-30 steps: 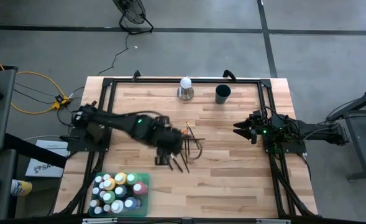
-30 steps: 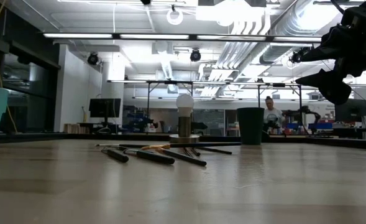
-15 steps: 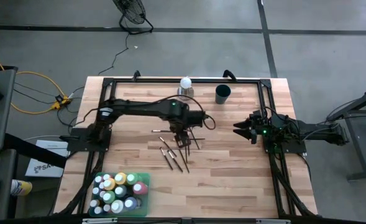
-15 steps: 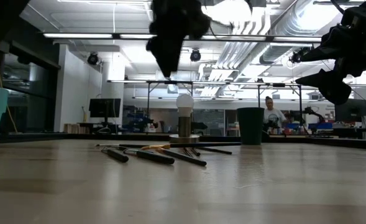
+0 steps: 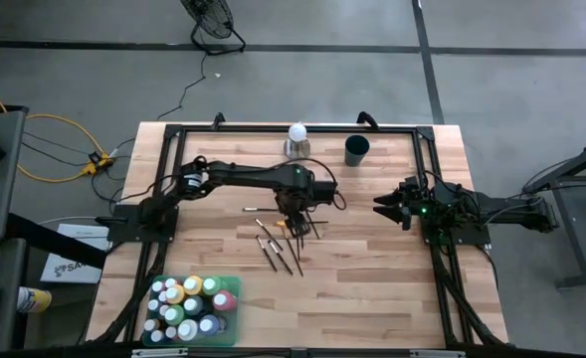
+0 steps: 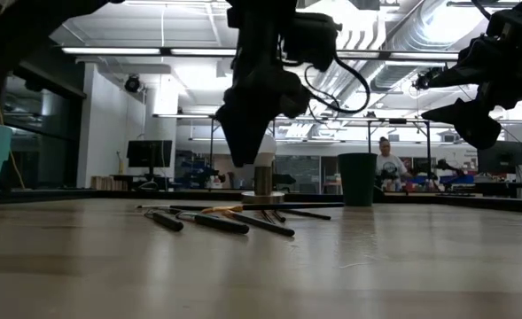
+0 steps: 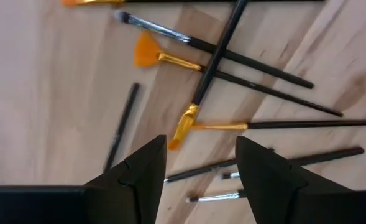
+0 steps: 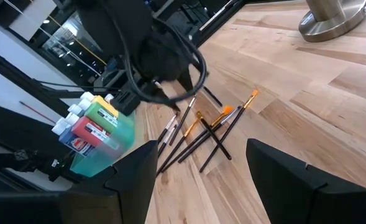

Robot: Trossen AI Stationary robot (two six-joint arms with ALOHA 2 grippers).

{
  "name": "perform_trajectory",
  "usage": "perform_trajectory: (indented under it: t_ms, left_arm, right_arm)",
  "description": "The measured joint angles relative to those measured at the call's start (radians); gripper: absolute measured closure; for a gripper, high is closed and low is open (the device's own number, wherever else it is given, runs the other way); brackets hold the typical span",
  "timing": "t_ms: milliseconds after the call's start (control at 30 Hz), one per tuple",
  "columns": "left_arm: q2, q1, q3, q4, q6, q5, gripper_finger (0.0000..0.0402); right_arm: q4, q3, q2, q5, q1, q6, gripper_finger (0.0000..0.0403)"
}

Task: Pick & Place Paint Supplies
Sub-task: Put the gold paint brush into the black cup

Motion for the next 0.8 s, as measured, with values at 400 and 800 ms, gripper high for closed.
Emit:
perform_trajectory:
  t_ms: [400, 800]
  left_arm:
    - [0.053, 0.000, -0.001, 0.013, 0.053, -0.006, 0.0215]
    - [0.050, -0.023, -0.098, 0.096, 0.117, -0.018, 0.0215]
  right_arm:
    - [-0.001, 0.000, 0.000, 0.000, 0.000, 0.000, 0.0164]
    - [0.000, 0.000, 0.000, 0.000, 0.000, 0.000, 0.0164]
